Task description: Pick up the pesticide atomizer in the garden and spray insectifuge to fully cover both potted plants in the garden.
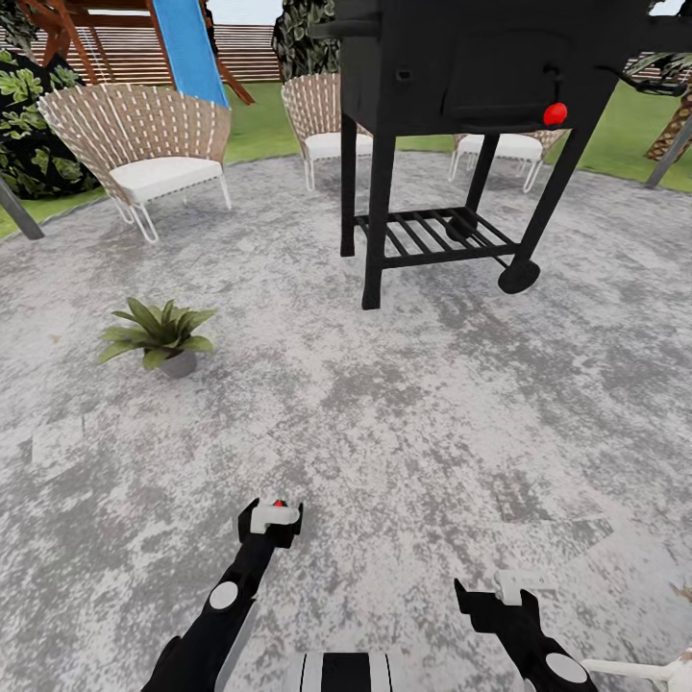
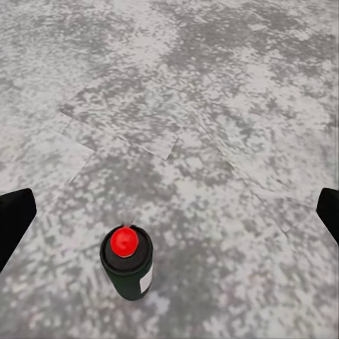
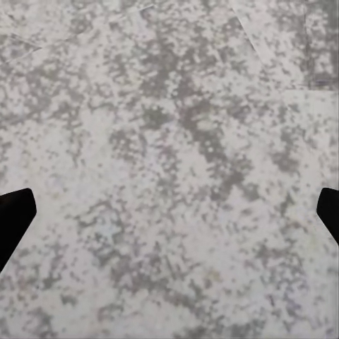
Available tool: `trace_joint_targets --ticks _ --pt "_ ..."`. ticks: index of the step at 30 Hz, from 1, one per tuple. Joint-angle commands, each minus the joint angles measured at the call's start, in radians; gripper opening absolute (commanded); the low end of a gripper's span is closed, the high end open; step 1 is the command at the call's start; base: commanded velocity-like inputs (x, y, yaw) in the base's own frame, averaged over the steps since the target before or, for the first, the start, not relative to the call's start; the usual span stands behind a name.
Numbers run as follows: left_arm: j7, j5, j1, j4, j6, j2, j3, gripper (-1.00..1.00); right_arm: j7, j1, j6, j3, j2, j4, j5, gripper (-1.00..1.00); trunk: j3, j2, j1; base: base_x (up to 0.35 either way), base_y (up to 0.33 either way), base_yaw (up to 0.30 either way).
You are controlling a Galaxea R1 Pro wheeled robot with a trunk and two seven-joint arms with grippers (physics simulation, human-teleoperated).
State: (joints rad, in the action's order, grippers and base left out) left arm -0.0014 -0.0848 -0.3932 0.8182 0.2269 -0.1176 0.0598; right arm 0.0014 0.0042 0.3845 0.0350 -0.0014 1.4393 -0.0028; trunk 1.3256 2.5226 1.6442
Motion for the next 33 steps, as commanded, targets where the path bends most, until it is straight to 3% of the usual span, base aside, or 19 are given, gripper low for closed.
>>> trace_joint_targets --ticks 1,8,13,18,24,33 --pt "0.000 -0.009 0.000 -0.001 0.003 0.000 -0.001 1.00 0.000 0.000 0.005 0.000 0.000 0.002 0.000 1.00 0.001 0.000 0.000 0.000 -0.008 0.000" --pt "0.000 -0.009 0.000 0.000 0.003 0.000 0.000 1.00 0.000 0.000 0.006 0.000 0.000 0.003 0.000 1.00 0.002 0.000 0.000 0.000 -0.002 0.000" --pt "0.000 -0.009 -0.001 0.000 0.003 0.000 0.000 1.00 0.000 0.000 0.006 0.000 -0.001 0.003 0.000 1.00 0.028 0.001 0.002 0.000 0.000 0.000" --pt "0.000 -0.009 -0.001 0.000 0.003 0.000 -0.001 1.00 0.000 0.000 0.006 0.000 -0.001 0.003 0.000 1.00 0.031 0.001 0.002 0.000 0.000 0.000" --pt "0.000 -0.009 -0.001 -0.001 0.003 0.000 -0.001 1.00 0.000 0.000 0.005 0.000 -0.001 0.003 0.000 1.00 0.058 0.003 0.005 0.000 0.000 0.025" --pt "0.000 -0.009 -0.001 -0.001 0.003 0.000 -0.001 1.00 0.000 0.000 0.005 0.000 0.000 0.003 0.000 1.00 0.069 0.003 0.005 0.000 0.000 0.069"
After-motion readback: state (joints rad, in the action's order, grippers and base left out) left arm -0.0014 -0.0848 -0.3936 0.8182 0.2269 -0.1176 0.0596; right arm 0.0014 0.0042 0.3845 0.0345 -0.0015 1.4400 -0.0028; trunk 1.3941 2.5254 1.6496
